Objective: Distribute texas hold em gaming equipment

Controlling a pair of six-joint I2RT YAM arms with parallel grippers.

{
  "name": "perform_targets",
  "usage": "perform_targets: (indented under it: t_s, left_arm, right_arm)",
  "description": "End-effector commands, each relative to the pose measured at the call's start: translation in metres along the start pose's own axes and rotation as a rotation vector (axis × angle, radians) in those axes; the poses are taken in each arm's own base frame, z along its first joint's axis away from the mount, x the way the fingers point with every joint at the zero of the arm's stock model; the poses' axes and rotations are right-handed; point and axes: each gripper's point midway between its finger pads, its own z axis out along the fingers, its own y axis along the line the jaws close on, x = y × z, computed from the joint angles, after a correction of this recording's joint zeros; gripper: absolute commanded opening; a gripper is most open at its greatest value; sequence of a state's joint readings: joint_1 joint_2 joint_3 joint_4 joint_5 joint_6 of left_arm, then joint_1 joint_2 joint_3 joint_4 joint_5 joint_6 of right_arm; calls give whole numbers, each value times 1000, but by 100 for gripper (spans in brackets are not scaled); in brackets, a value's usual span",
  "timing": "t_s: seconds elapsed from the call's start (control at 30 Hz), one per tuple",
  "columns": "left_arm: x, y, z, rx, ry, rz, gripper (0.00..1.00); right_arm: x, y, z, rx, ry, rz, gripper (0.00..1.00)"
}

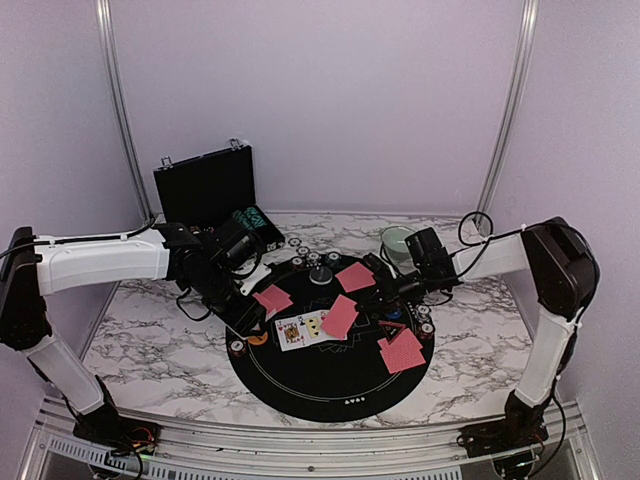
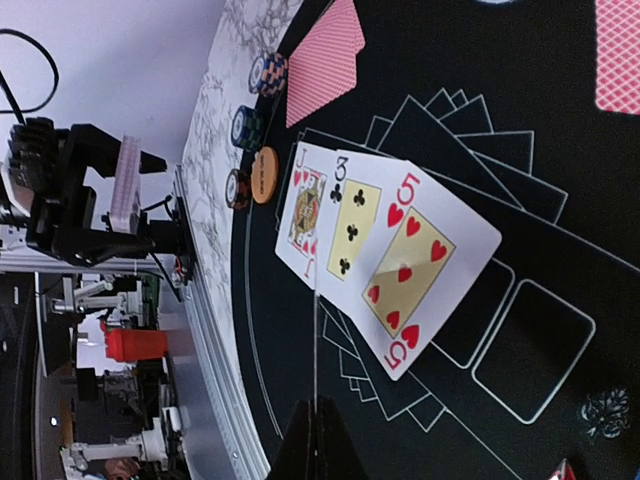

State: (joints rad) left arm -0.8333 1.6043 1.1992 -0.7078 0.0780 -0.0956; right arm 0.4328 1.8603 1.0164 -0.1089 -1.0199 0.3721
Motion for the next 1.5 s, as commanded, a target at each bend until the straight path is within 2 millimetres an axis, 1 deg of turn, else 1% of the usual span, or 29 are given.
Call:
perform_targets:
  t_s: [0.0,0.23,0.4,0.6,0.77,0.93,1.07,1.2,1.33,1.4,1.47]
  left_arm:
    - [-4,-2,-8,0,-20,25,50]
    - [-4,-2,-8,1,-21,23,50]
    - [-3,-2,-8,4,-21,19,50]
    - [-4,-3,-8,7,-22,18,50]
    - [-5,-3,-8,7,-22,16,50]
    - [-5,-3,-7,8,-19,18,50]
    - [-7,-4,-8,9,-22,18,50]
    - [-6,-3,-8,8,-21,17,50]
    - [-6,-4,-9,9,-24,18,50]
    - [-7,-4,-9,10,-26,14,50]
    - [-8,-4,-9,12,-27,13,50]
  right_arm:
    - [8,-15,-4,52,79,-71,0]
    - [1,-28,-4,128,122,-113,0]
    - [-10,-36,-2,164,130,-135,0]
    - [-19,-48,4,226,153,-151,3]
    - [-21,-55,4,291,172,-167,11]
    - [-20,-57,13,343,204,-193,15]
    - [-22,-60,14,399,212,-207,18]
    - [-24,-62,14,457,217,-220,19]
    - [-29,-63,7,513,201,-226,28]
    - [-33,-60,3,529,181,-228,31]
    - [-38,-51,0,525,150,-232,37]
